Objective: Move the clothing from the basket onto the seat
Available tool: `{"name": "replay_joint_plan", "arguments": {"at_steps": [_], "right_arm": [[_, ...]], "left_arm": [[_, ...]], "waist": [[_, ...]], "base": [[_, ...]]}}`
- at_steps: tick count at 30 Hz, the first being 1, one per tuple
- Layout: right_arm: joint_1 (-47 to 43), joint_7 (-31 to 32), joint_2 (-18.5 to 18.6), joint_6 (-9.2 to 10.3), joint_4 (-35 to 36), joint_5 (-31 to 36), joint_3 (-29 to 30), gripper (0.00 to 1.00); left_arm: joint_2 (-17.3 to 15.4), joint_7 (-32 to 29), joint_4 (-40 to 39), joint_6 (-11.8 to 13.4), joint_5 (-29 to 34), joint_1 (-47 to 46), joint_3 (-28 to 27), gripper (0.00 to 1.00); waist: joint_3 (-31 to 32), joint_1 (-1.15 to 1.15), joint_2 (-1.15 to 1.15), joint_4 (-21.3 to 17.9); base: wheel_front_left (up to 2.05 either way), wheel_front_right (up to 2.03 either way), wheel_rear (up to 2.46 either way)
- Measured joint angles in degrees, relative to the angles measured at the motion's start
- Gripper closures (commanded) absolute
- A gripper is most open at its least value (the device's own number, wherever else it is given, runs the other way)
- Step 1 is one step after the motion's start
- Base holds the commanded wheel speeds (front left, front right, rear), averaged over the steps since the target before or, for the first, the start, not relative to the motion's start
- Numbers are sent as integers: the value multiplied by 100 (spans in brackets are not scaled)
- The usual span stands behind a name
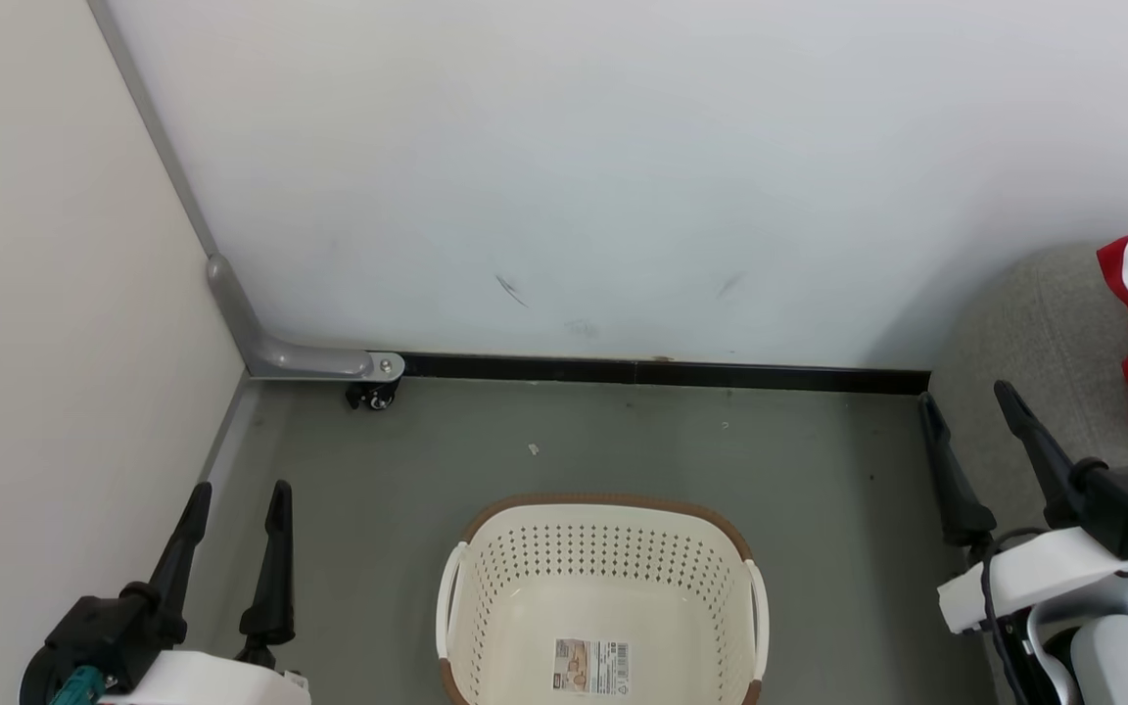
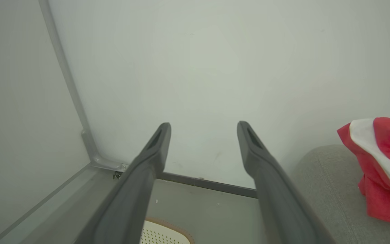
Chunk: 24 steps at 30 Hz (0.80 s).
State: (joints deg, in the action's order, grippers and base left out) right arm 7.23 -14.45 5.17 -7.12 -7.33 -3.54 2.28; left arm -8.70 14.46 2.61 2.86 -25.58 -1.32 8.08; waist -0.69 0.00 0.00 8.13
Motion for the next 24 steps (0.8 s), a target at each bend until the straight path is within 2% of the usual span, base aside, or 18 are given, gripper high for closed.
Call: {"name": "replay_joint_plan", "arguments": {"at_steps": [24], "right_arm": [[-515,0,-125,1,308,11,69,0]], "left_arm": [[144,0,78,-238,152,342,-224,0]], "waist": [[368,0,0,112]], "base": [[0,0,0]]}}
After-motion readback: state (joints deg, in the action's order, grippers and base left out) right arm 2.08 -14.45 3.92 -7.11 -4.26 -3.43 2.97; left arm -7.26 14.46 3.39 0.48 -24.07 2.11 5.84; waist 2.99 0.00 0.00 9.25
